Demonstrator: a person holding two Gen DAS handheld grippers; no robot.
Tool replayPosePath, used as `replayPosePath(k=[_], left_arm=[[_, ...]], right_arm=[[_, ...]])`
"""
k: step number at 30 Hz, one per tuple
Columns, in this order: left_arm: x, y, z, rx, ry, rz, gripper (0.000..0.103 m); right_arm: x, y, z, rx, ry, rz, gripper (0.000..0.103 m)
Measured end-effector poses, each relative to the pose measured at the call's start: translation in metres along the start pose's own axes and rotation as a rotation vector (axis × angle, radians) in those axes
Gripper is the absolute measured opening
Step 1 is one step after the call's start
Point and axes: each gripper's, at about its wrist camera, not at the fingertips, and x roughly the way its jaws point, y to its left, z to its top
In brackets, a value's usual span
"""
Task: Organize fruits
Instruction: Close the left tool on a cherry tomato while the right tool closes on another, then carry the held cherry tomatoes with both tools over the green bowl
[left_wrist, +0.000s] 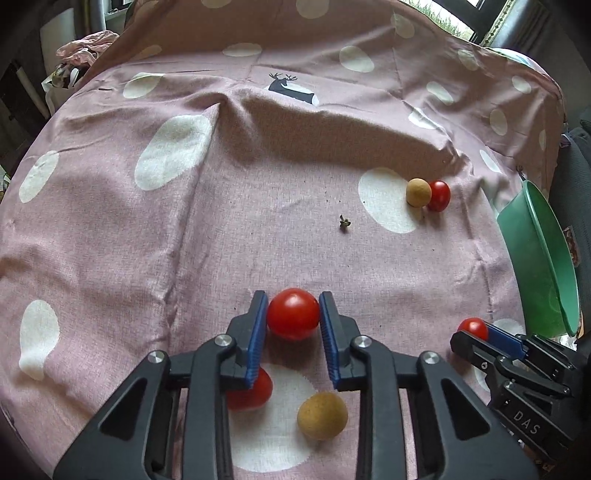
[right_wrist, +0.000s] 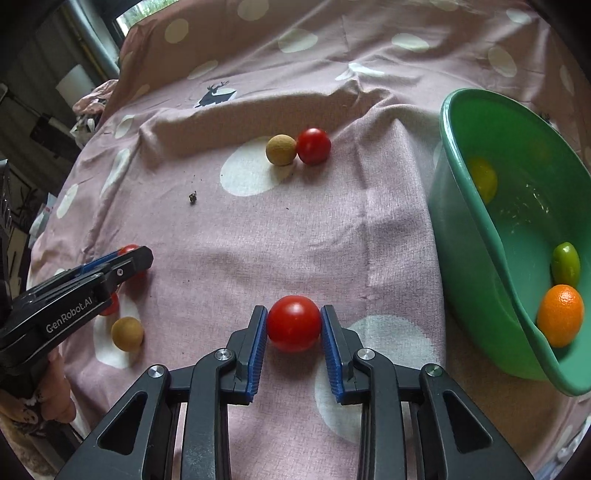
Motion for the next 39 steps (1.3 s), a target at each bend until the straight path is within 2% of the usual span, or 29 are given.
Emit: replayPosePath(k=[7, 16, 29, 39], left_arm=[[-0.004, 0.001, -0.003, -0.033, -0.009, -0.006, 0.027], [-0.042, -0.012, -0.012, -0.004, -0.118, -0.043, 0.027], [-0.091, -0.046, -0.025, 0.088, -0.27, -0.045, 0.027], [-0.115, -0.089, -0.03, 0.18, -0.332, -0.13, 0.027]], right_arm=[[-0.003, 0.003, 0.0, -0.008, -0.012, 0.032, 0.029], [-0.026, -0.002, 0.003, 0.025, -0.091, 0.09, 0.029], [-0.071, -0.013, 0.003, 0.077, -0.245, 0.157, 0.029], [-0.109, -0.039, -0.001, 0.141, -0.37, 0.195, 0.029]])
